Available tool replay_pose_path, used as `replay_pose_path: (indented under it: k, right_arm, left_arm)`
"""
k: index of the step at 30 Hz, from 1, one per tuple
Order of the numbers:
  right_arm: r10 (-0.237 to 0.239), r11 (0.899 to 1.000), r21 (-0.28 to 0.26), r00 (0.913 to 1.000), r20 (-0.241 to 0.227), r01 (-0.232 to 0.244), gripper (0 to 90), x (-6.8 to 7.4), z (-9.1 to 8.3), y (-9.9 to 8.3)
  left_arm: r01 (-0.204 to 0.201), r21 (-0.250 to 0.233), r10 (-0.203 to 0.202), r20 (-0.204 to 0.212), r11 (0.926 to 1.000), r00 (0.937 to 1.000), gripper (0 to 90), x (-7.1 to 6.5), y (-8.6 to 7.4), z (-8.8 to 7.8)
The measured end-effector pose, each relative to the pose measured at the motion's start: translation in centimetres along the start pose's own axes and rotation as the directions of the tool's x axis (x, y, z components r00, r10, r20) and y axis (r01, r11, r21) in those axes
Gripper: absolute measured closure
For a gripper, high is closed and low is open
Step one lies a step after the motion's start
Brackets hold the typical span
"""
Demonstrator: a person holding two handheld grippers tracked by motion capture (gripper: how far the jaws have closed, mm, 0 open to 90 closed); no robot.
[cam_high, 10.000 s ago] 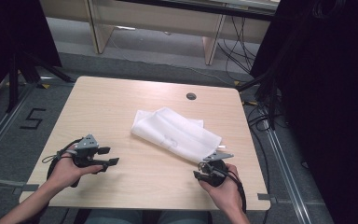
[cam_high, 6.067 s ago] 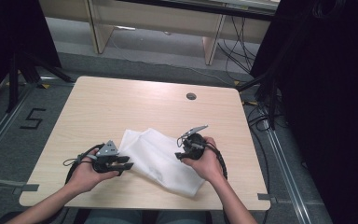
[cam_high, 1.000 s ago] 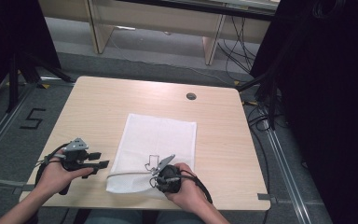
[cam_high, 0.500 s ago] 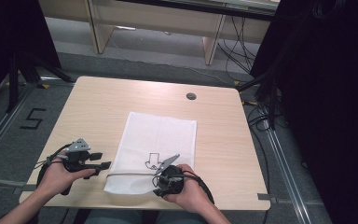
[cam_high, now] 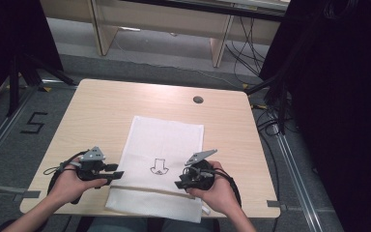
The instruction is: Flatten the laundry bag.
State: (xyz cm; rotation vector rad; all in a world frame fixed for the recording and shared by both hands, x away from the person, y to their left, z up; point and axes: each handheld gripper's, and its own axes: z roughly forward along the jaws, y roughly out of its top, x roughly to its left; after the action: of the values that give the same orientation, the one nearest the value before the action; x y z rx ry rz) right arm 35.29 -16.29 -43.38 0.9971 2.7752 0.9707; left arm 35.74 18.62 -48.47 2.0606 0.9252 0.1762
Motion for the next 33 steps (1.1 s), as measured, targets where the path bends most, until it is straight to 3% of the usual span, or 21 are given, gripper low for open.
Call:
replay_pose_path:
  k: [2, 3, 4, 5, 6, 9, 13, 14, 16, 18, 19, 20, 22, 23, 24, 25, 26, 27, 28, 32, 33]
  right_arm:
    - [0.020, 0.999, 0.035, 0.9995, 0.022, -0.021, 78.2, -0.4, 0.2, -0.2]
    - [0.043, 0.994, 0.100, 0.9961, 0.077, -0.051, 84.2, -1.3, 0.8, -0.7]
    - [0.044, 0.991, 0.123, 0.9944, 0.096, -0.056, 86.3, -1.8, 1.3, -0.9]
    - [0.044, 0.991, 0.123, 0.9944, 0.096, -0.056, 86.3, -1.8, 1.3, -0.9]
    - [0.053, 0.987, 0.146, 0.9928, 0.108, -0.068, 87.5, -2.1, 1.7, -1.1]
    - [0.055, 0.976, 0.201, 0.9915, 0.118, -0.078, 90.0, -2.5, 2.9, -1.5]
    - [0.029, 0.967, 0.247, 0.9890, 0.145, -0.065, 90.0, -2.3, 4.0, -1.4]
    - [0.022, 0.965, 0.255, 0.9885, 0.150, -0.060, 90.0, -2.4, 4.4, -1.3]
    - [0.007, 0.966, 0.254, 0.9889, 0.148, -0.045, 90.0, -2.6, 4.4, -1.2]
    - [0.020, 0.965, 0.257, 0.9865, 0.163, -0.062, 90.0, -2.5, 4.5, -1.0]
    - [0.022, 0.965, 0.256, 0.9847, 0.173, -0.066, 90.0, -2.4, 4.6, -0.9]
    - [0.012, 0.965, 0.255, 0.9842, 0.177, -0.058, 90.0, -2.5, 4.6, -0.9]
    - [-0.007, 0.968, 0.248, 0.9813, 0.192, -0.042, 90.0, -2.7, 4.8, -0.6]
    - [-0.007, 0.968, 0.248, 0.9813, 0.192, -0.042, 90.0, -2.7, 4.8, -0.6]
    - [0.006, 0.969, 0.241, 0.9819, 0.189, -0.052, 90.0, -2.7, 4.8, -0.6]
    - [0.006, 0.969, 0.241, 0.9819, 0.189, -0.052, 90.0, -2.7, 4.8, -0.6]
    - [0.006, 0.970, 0.238, 0.9808, 0.195, -0.053, 90.0, -2.7, 4.8, -0.6]
    - [0.036, 0.969, 0.234, 0.9798, 0.197, -0.083, 90.0, -2.7, 4.8, -0.7]
    - [0.036, 0.969, 0.234, 0.9798, 0.197, -0.083, 90.0, -2.7, 4.8, -0.7]
    - [0.049, 0.977, 0.196, 0.9810, 0.188, -0.087, 88.9, -3.0, 4.6, -0.9]
    - [0.068, 0.976, 0.190, 0.9784, 0.195, -0.106, 88.6, -3.0, 4.3, -0.9]
  left_arm:
    - [-0.016, 0.025, 0.016, 0.009, 0.9996, 0.9998, 66.7, -0.2, 0.1, 0.2]
    - [-0.038, 0.049, 0.037, 0.015, 0.9981, 0.9992, 72.2, -0.3, 0.1, 0.4]
    - [-0.039, 0.072, 0.038, 0.023, 0.9966, 0.9990, 74.4, -0.7, 0.1, 0.9]
    - [-0.039, 0.072, 0.038, 0.023, 0.9966, 0.9990, 76.3, -0.7, 0.1, 0.9]
    - [-0.073, 0.100, 0.069, 0.040, 0.9923, 0.9968, 76.3, -0.6, 0.2, 1.0]
    - [-0.108, 0.140, 0.102, 0.044, 0.9842, 0.9938, 81.7, -0.6, 0.2, 1.2]
    - [-0.108, 0.191, 0.103, 0.035, 0.9757, 0.9941, 83.6, -0.5, -0.1, 1.8]
    - [-0.128, 0.203, 0.124, 0.029, 0.9708, 0.9918, 83.4, -0.5, -0.1, 1.9]
    - [-0.132, 0.211, 0.130, 0.023, 0.9685, 0.9912, 83.3, -0.5, -0.1, 2.0]
    - [-0.135, 0.225, 0.133, 0.026, 0.9649, 0.9908, 83.3, -0.6, -0.1, 2.1]
    - [-0.159, 0.233, 0.157, 0.026, 0.9593, 0.9872, 83.3, -0.5, 0.0, 2.1]
    - [-0.143, 0.232, 0.144, 0.012, 0.9622, 0.9895, 83.3, -0.6, -0.1, 2.3]
    - [-0.153, 0.254, 0.158, -0.002, 0.9551, 0.9874, 83.2, -0.4, -0.1, 2.4]
    - [-0.153, 0.254, 0.158, -0.002, 0.9551, 0.9874, 83.5, -0.4, -0.1, 2.4]
    - [-0.124, 0.241, 0.127, 0.006, 0.9626, 0.9919, 83.5, -0.3, -0.1, 2.6]
    - [-0.124, 0.241, 0.127, 0.006, 0.9626, 0.9919, 83.5, -0.3, -0.1, 2.6]
    - [-0.132, 0.247, 0.137, -0.003, 0.9600, 0.9906, 83.5, -0.2, -0.1, 2.5]
    - [-0.181, 0.281, 0.182, 0.021, 0.9425, 0.9830, 83.6, 0.1, 0.1, 2.2]
    - [-0.160, 0.274, 0.162, 0.016, 0.9482, 0.9866, 83.6, 0.1, 0.0, 2.3]
    - [-0.179, 0.270, 0.180, 0.020, 0.9461, 0.9834, 82.4, 0.2, 0.0, 2.2]
    - [-0.130, 0.228, 0.134, 0.001, 0.9648, 0.9910, 81.9, -0.1, -0.1, 2.5]
